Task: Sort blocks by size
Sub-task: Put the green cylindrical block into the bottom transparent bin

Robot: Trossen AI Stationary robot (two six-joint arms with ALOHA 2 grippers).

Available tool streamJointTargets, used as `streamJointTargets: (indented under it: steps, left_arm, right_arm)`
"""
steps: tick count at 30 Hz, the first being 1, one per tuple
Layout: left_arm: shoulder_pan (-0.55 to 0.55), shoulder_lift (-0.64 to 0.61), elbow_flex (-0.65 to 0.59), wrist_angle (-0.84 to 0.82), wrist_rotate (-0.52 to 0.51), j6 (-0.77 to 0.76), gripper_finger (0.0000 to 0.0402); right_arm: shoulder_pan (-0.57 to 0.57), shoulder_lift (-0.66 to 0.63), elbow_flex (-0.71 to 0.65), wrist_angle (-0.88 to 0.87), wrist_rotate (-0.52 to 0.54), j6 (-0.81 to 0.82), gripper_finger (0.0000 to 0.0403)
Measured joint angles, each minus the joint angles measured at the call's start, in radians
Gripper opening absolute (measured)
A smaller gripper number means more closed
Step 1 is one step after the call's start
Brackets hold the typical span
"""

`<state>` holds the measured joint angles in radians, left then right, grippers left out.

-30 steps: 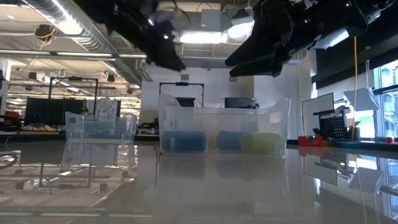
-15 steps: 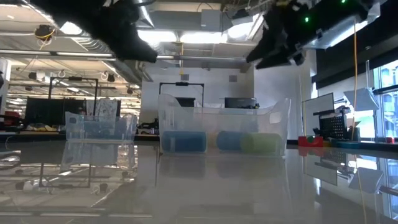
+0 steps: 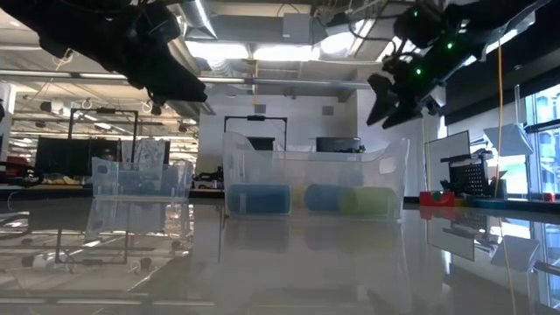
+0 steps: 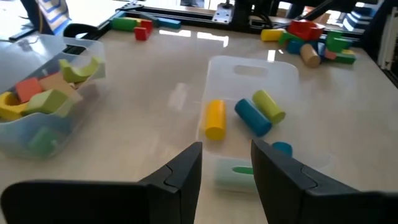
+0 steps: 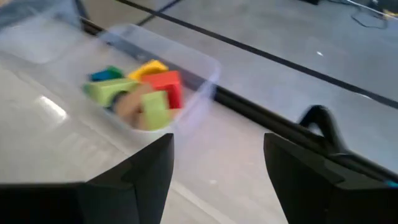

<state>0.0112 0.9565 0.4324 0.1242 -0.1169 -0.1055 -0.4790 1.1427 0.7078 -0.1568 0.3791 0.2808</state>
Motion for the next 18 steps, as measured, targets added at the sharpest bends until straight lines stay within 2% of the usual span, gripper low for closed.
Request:
streamJointTargets:
  steps: [7, 13, 18]
  left_arm:
    - [-0.021, 0.000, 0.000, 0.000, 0.000, 0.000, 0.0131]
    - [-0.021, 0.000, 0.000, 0.000, -0.002, 0.000, 0.0131]
    - [-0.020, 0.000, 0.000, 0.000, -0.010, 0.000, 0.0131]
  right_arm:
    - [-0.212, 0.007, 0.000, -0.003, -0.058, -0.045, 0.0246]
    - [-0.336, 0.015, 0.000, -0.003, -0.058, -0.091, 0.0246]
    - [-0.410, 0.086, 0.000, -0.003, -0.058, -0.090, 0.0246]
